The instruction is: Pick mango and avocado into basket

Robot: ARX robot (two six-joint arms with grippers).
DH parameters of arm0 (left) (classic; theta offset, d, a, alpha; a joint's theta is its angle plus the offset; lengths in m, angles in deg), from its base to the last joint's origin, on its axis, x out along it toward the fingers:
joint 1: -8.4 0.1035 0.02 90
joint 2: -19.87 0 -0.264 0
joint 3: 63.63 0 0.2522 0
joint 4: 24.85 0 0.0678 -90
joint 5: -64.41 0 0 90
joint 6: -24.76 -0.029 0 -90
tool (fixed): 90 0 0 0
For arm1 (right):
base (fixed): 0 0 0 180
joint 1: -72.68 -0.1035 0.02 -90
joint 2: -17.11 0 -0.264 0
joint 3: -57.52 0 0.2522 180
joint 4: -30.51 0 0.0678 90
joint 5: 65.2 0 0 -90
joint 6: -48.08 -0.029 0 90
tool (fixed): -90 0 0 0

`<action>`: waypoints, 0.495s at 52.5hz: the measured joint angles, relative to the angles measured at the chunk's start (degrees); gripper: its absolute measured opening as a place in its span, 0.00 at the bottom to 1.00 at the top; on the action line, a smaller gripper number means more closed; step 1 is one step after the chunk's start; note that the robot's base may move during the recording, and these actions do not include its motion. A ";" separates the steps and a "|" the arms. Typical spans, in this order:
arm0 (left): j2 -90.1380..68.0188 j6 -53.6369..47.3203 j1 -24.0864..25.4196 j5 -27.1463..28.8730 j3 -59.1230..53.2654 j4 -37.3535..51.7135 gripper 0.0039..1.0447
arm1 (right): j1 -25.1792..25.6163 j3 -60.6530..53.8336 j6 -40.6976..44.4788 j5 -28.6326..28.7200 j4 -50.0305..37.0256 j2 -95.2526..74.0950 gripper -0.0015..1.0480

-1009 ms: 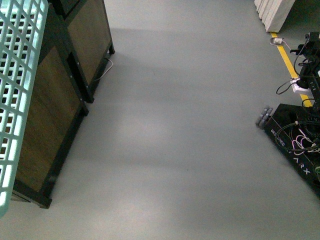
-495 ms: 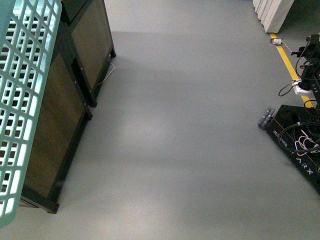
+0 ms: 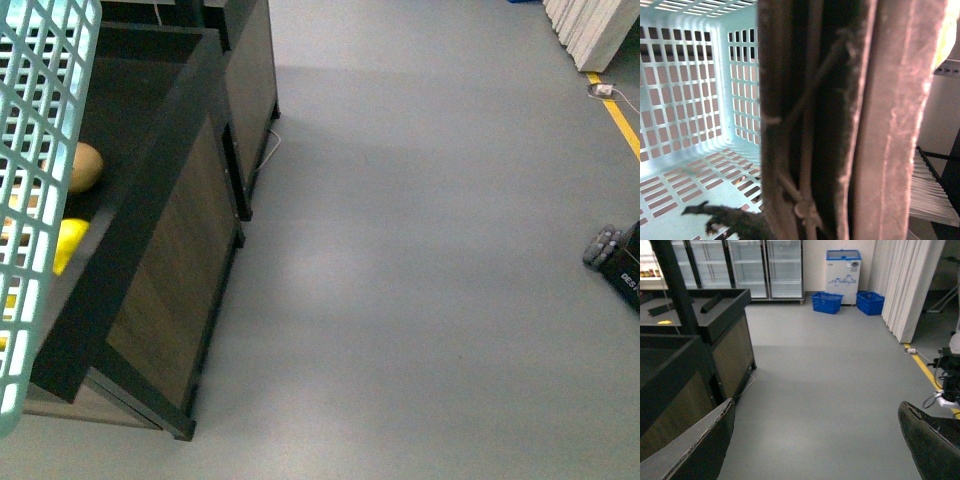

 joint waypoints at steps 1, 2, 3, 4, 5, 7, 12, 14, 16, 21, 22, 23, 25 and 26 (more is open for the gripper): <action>0.00 0.00 0.00 0.00 0.00 -0.02 0.13 | 0.00 0.00 0.02 -0.04 -0.02 0.02 0.92; 0.00 0.00 0.00 -0.02 0.00 -0.02 0.13 | 0.00 0.00 0.00 0.02 -0.02 0.02 0.92; 0.00 0.02 0.00 -0.02 0.00 0.00 0.13 | 0.00 0.00 0.00 -0.11 -0.02 0.02 0.92; 0.00 0.02 0.00 0.00 0.00 -0.02 0.13 | 0.00 0.00 0.00 0.02 0.00 0.02 0.92; 0.02 0.02 0.00 0.07 0.00 -0.02 0.13 | 0.00 0.00 0.00 0.00 -0.02 0.02 0.92; 0.02 -0.04 0.00 0.11 0.00 0.00 0.13 | 0.00 0.00 0.00 0.02 -0.02 0.02 0.92; 0.00 -0.04 0.00 0.09 0.00 -0.02 0.13 | 0.00 0.00 0.02 -0.15 0.00 0.00 0.92; -0.07 -0.07 0.00 0.09 0.00 -0.02 0.13 | 0.00 0.00 0.00 0.04 0.00 -0.02 0.92; -0.07 -0.07 0.00 0.09 0.00 -0.02 0.13 | 0.00 0.00 0.02 0.02 -0.02 0.02 0.92; -0.07 -0.04 0.00 0.07 0.00 -0.02 0.13 | 0.00 0.00 0.00 0.02 -0.02 -0.02 0.92; -0.07 -0.04 0.00 0.07 0.00 -0.02 0.13 | 0.00 0.00 0.02 0.02 -0.02 -0.02 0.92; -0.07 -0.04 0.00 0.11 0.00 -0.02 0.13 | 0.00 0.00 0.00 0.02 0.00 -0.02 0.92; -0.13 -0.07 0.00 0.11 0.00 -0.02 0.13 | 0.00 0.00 0.00 0.04 0.00 -0.02 0.92; -0.13 -0.04 0.00 0.07 0.00 0.00 0.13 | 0.00 0.00 0.02 -0.04 -0.02 -0.02 0.92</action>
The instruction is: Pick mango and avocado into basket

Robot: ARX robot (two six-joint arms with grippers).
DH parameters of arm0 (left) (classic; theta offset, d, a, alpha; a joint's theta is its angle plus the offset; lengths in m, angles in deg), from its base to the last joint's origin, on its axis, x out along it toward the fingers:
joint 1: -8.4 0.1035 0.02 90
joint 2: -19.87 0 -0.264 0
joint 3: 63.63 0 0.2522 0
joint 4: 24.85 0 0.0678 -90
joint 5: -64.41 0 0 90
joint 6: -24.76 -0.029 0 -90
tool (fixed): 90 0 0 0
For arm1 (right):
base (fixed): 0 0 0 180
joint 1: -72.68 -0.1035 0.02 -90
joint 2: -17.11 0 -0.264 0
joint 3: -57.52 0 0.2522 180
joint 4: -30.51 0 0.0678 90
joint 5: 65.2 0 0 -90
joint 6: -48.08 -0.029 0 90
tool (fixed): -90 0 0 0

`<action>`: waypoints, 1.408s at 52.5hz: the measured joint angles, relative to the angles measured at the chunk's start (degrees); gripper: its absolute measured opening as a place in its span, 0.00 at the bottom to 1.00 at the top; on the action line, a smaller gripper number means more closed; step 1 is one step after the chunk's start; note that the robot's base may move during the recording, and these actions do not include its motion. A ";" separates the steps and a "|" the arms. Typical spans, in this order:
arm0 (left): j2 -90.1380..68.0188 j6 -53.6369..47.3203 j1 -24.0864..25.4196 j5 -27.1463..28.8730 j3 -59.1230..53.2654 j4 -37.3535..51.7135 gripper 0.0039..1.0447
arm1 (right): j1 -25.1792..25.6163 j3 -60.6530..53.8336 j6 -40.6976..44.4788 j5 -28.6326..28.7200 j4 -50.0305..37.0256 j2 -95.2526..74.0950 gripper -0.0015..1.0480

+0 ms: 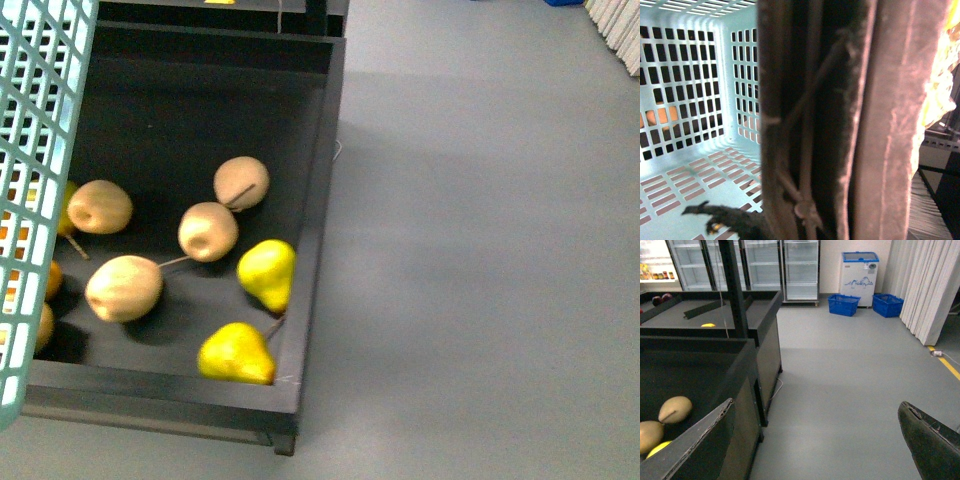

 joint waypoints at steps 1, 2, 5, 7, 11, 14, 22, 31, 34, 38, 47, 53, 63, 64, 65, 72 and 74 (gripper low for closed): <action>0.02 0.00 0.00 -0.02 0.00 -0.02 0.13 | 0.00 0.00 -0.02 0.09 0.02 0.02 0.92; 0.02 0.02 0.00 -0.07 0.00 -0.02 0.13 | 0.00 0.00 -0.04 0.04 0.02 0.00 0.92; 0.02 0.04 0.00 -0.04 0.02 -0.02 0.13 | 0.00 0.00 -0.02 0.11 0.02 0.00 0.92; 0.02 0.04 0.00 0.02 0.02 -0.02 0.13 | 0.00 0.00 -0.02 0.07 0.02 0.04 0.92; 0.00 0.00 0.00 0.02 0.00 -0.02 0.13 | 0.00 0.00 -0.02 0.04 0.00 0.04 0.92; 0.00 0.00 0.02 0.04 0.00 -0.02 0.13 | 0.00 0.00 0.02 -0.02 0.00 0.04 0.92; 0.00 0.00 0.00 0.04 0.00 -0.02 0.13 | 0.00 0.00 -0.04 0.00 0.02 0.04 0.92; -0.02 0.00 0.00 0.02 0.00 -0.02 0.13 | 0.00 0.00 -0.02 0.07 0.02 0.07 0.92; 0.00 0.00 0.00 0.02 0.02 -0.02 0.13 | 0.00 0.00 -0.02 0.04 0.00 0.04 0.92; -0.02 0.00 0.00 0.04 0.00 -0.02 0.13 | 0.00 0.00 -0.02 0.00 0.00 0.04 0.92; -0.02 0.00 0.02 0.07 0.02 0.00 0.13 | 0.00 0.00 -0.02 0.04 0.00 0.00 0.92; -0.02 -0.04 0.00 0.04 0.00 -0.02 0.13 | 0.00 0.00 -0.02 0.09 0.04 0.02 0.92; -0.02 0.02 0.00 -0.02 0.00 -0.02 0.13 | 0.00 0.00 0.00 -0.07 0.02 0.04 0.92; -0.02 0.02 0.00 0.02 0.00 -0.02 0.13 | 0.00 0.00 -0.02 -0.04 0.04 0.00 0.92; -0.02 0.02 0.00 0.04 0.00 -0.02 0.13 | 0.00 0.00 -0.02 -0.04 0.02 0.02 0.92; -0.02 0.00 0.00 0.04 0.00 -0.02 0.13 | 0.00 0.00 -0.02 -0.04 0.02 0.04 0.92; -0.02 0.00 0.00 0.02 0.00 -0.02 0.13 | 0.00 0.00 -0.02 -0.11 0.00 0.04 0.92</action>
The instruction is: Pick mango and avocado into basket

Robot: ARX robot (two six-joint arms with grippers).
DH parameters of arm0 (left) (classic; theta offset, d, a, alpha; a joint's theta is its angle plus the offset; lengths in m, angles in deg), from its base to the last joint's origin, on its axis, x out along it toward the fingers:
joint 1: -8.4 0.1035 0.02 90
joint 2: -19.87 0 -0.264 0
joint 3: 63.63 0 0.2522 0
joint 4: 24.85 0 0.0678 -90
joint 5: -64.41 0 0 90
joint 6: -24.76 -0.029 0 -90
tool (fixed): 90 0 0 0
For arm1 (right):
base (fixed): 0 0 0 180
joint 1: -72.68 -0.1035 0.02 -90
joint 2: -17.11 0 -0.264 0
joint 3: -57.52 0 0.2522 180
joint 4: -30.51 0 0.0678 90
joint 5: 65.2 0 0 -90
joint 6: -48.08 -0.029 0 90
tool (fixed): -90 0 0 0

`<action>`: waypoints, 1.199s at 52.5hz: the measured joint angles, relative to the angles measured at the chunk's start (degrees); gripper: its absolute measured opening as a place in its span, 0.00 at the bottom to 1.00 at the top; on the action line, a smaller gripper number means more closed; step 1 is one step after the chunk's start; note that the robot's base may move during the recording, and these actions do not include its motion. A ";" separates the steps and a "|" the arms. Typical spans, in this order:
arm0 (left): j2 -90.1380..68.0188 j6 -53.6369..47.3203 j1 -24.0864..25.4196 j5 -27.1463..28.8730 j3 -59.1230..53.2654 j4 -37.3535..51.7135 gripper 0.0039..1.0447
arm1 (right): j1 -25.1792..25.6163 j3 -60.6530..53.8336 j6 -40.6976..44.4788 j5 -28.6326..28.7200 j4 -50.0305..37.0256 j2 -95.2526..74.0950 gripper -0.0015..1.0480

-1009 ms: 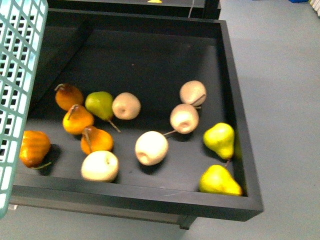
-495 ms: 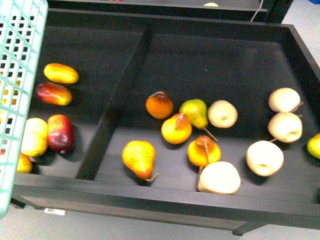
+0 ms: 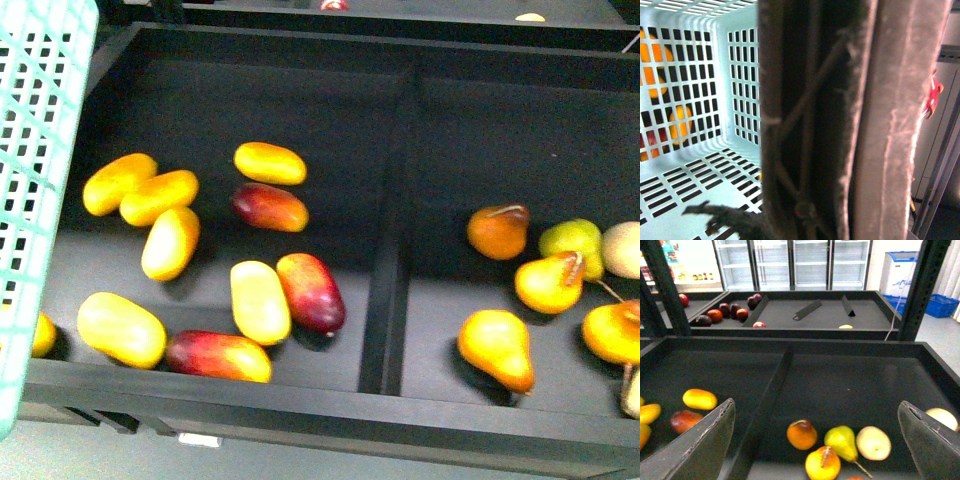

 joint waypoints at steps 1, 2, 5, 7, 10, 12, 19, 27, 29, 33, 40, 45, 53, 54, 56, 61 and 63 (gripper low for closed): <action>0.02 0.00 0.00 -0.07 0.04 0.02 0.13 | 0.00 0.00 0.00 0.07 -0.02 0.00 0.92; 0.02 0.00 0.00 -0.07 0.04 0.02 0.13 | 0.00 0.00 0.00 0.15 0.00 0.00 0.92; 0.02 0.00 0.00 -0.04 0.04 0.02 0.13 | 0.00 0.00 0.02 0.02 0.00 -0.07 0.92; 0.02 0.02 0.00 -0.02 0.02 0.02 0.13 | 0.00 0.00 0.02 0.15 0.00 -0.07 0.92; 0.02 -0.02 0.00 -0.07 0.02 0.00 0.13 | 0.00 0.00 0.02 0.02 -0.02 0.02 0.92; 0.02 0.00 0.00 -0.07 0.02 0.00 0.13 | 0.00 0.00 -0.02 0.09 0.02 0.00 0.92; -0.02 -0.02 0.00 0.02 0.02 0.00 0.13 | 0.00 0.00 0.02 0.15 0.02 0.07 0.92; 0.09 -0.04 0.00 0.02 0.02 0.00 0.13 | 0.00 0.00 0.00 0.17 0.02 -0.02 0.92; 0.13 0.00 0.00 0.02 0.02 0.00 0.13 | 0.00 0.00 0.00 0.04 0.00 0.00 0.92; 0.11 0.00 0.00 -0.04 0.09 0.00 0.13 | 0.00 0.00 0.00 0.11 -0.02 0.02 0.92; 0.09 0.00 0.00 0.00 0.09 0.00 0.13 | 0.00 0.00 0.00 0.17 0.00 -0.02 0.92; 0.11 -0.02 0.00 0.00 0.09 0.00 0.13 | 0.00 0.00 0.02 0.07 -0.02 0.00 0.92; 0.13 -0.02 0.00 0.02 0.09 0.00 0.13 | 0.00 0.00 0.00 0.17 0.04 0.00 0.92; 0.13 -0.07 0.00 0.02 0.09 0.00 0.13 | 0.00 0.00 -0.02 0.17 0.04 -0.02 0.92; 0.13 -0.04 0.00 0.00 0.11 0.02 0.13 | 0.00 0.00 0.00 0.11 0.00 0.00 0.92; 0.02 -0.04 0.00 0.02 0.11 -0.02 0.13 | 0.00 0.00 -0.04 0.13 0.02 -0.02 0.92; 0.02 0.00 0.00 0.02 0.11 -0.02 0.13 | 0.02 0.00 -0.02 0.15 0.04 0.02 0.92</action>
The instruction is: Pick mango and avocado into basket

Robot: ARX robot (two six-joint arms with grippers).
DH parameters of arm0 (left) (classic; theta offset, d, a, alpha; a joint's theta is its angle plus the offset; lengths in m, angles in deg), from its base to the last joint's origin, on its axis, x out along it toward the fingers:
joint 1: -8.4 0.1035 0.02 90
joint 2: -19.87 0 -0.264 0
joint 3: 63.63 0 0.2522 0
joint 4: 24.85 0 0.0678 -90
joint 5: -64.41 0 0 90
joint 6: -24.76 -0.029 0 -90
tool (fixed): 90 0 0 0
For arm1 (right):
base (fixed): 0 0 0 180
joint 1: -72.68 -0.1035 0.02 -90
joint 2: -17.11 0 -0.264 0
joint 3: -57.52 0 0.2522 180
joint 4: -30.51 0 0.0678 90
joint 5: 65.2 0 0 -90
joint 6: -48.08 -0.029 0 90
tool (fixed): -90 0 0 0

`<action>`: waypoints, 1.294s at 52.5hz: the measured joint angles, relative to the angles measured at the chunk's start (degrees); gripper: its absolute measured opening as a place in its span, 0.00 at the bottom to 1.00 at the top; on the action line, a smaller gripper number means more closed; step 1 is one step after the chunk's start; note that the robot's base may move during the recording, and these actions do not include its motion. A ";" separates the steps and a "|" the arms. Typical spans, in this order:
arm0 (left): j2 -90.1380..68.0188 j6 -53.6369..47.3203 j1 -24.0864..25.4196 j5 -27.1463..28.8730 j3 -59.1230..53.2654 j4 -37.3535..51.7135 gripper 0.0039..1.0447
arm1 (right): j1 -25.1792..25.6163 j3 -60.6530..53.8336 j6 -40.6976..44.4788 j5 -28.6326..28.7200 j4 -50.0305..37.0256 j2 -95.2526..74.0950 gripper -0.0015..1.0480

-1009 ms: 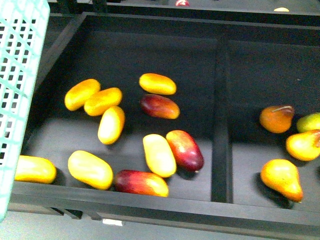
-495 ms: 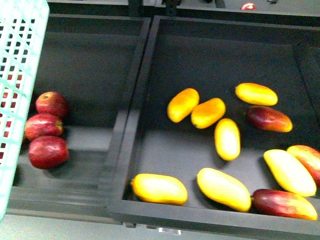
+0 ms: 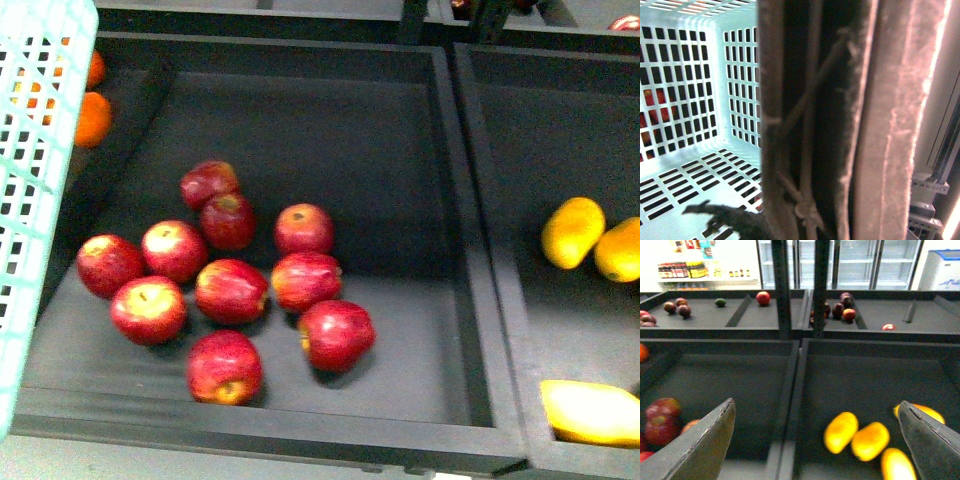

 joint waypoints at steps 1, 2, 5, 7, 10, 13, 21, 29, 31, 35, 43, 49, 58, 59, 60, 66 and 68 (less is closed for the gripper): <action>0.15 -0.04 0.00 0.00 0.00 0.00 0.13 | 0.00 0.00 0.04 -0.11 -0.02 0.00 0.92; 0.15 -0.13 0.00 0.04 0.00 0.00 0.13 | 0.00 -0.02 0.04 0.31 -0.02 0.00 0.92; -0.04 -0.24 0.07 0.35 0.00 0.00 0.13 | 0.00 -0.02 0.04 0.44 0.00 -0.11 0.92; -0.26 -0.28 0.15 1.05 -0.02 0.00 0.13 | 0.02 -0.02 0.04 0.48 -0.02 -0.07 0.92; -0.07 -0.83 0.31 1.36 0.00 0.00 0.13 | 0.02 -0.02 0.04 0.48 -0.02 -0.07 0.92; 0.00 -1.03 0.33 1.22 0.00 0.00 0.13 | 0.02 -0.02 0.04 0.39 -0.02 -0.07 0.92; -3.37 -9.14 -0.07 -4.11 4.55 -10.78 0.13 | 0.02 -0.02 0.04 0.24 -0.02 -0.07 0.92; -15.37 -32.35 -10.64 -3.52 13.70 -17.03 0.13 | 0.02 -0.02 0.04 0.15 -0.02 -0.04 0.92; -18.95 -35.63 -14.19 -1.11 15.54 -15.58 0.13 | 0.02 -0.02 0.04 0.07 -0.02 -0.04 0.92; -24.76 -38.25 -20.09 2.49 19.58 -13.22 0.13 | 0.02 -0.02 0.04 0.02 -0.02 -0.04 0.92; -33.24 -39.23 -30.21 2.05 25.79 -10.58 0.13 | 0.02 -0.02 0.04 0.07 -0.02 -0.04 0.92; -39.85 -38.69 -38.58 0.76 29.46 -10.01 0.13 | 0.02 -0.02 0.04 0.04 -0.02 -0.04 0.92; -44.39 -37.29 -46.82 0.83 32.13 -8.31 0.13 | 0.02 -0.02 0.04 0.04 -0.02 -0.04 0.92; -44.50 -37.11 -47.34 0.96 32.30 -8.00 0.13 | 0.02 -0.02 0.04 0.04 -0.02 -0.04 0.92; -44.54 -36.92 -48.13 1.31 32.52 -7.43 0.13 | 0.02 -0.02 0.04 0.04 -0.02 -0.04 0.92; -44.63 -37.09 -50.53 2.23 33.75 -6.64 0.13 | 0.02 -0.02 0.04 0.04 -0.02 -0.04 0.92; -44.63 -37.05 -50.93 2.08 33.88 -6.64 0.13 | 0.02 -0.02 0.04 0.02 -0.02 -0.04 0.92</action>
